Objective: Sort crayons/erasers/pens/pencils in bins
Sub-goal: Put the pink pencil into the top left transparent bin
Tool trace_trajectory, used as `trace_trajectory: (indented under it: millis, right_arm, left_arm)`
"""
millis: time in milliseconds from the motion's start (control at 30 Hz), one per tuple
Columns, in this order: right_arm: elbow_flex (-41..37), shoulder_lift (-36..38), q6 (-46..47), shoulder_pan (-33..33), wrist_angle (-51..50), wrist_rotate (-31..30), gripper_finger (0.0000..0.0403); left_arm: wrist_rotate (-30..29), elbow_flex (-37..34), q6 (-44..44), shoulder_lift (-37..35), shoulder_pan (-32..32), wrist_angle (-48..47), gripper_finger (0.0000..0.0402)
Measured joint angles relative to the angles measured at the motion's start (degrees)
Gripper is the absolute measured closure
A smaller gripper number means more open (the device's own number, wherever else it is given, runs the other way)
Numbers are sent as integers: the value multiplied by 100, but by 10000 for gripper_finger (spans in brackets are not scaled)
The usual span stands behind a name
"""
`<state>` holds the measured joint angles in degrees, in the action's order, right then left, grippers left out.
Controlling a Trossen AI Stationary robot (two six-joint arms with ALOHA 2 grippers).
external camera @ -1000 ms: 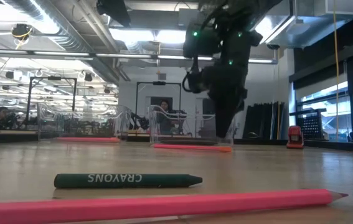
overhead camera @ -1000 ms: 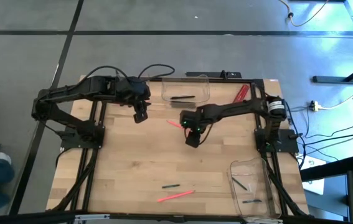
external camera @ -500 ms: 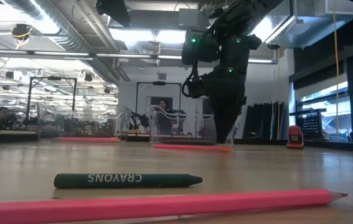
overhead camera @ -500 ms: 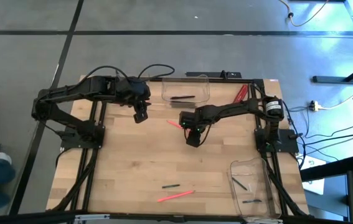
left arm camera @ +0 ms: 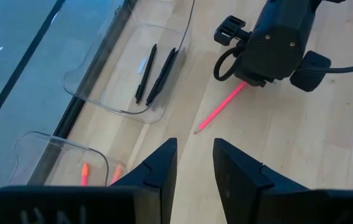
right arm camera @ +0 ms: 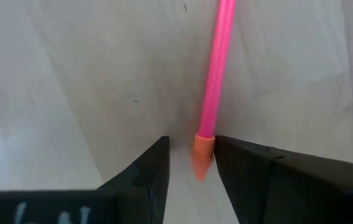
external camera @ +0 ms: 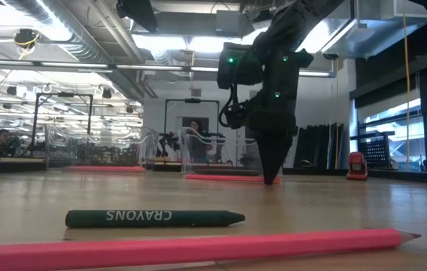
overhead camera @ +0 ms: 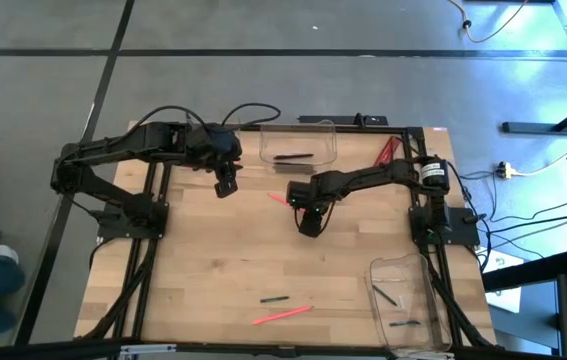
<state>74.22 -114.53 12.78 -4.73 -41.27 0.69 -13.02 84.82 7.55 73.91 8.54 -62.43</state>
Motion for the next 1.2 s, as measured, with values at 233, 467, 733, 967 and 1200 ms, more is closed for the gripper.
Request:
trace_trajectory:
  millis: [233,467,733,967,1200]
  right_arm:
    - [-6,-18,-20,-2,29,4,288]
    - [-15,-29,-153,-4,63,-96,364]
    - [-30,-36,-139,-4,144,-74,374]
    - [-31,-40,-132,-4,194,-70,362]
    - [-31,-40,-133,-2,244,-96,362]
  left_arm:
    - [0,0,-7,0,0,-1,305]
    - [0,0,-13,0,0,-1,305]
    - [0,0,-15,0,0,-2,305]
    - [0,0,-15,0,0,-4,305]
    - [0,0,-15,0,0,-4,305]
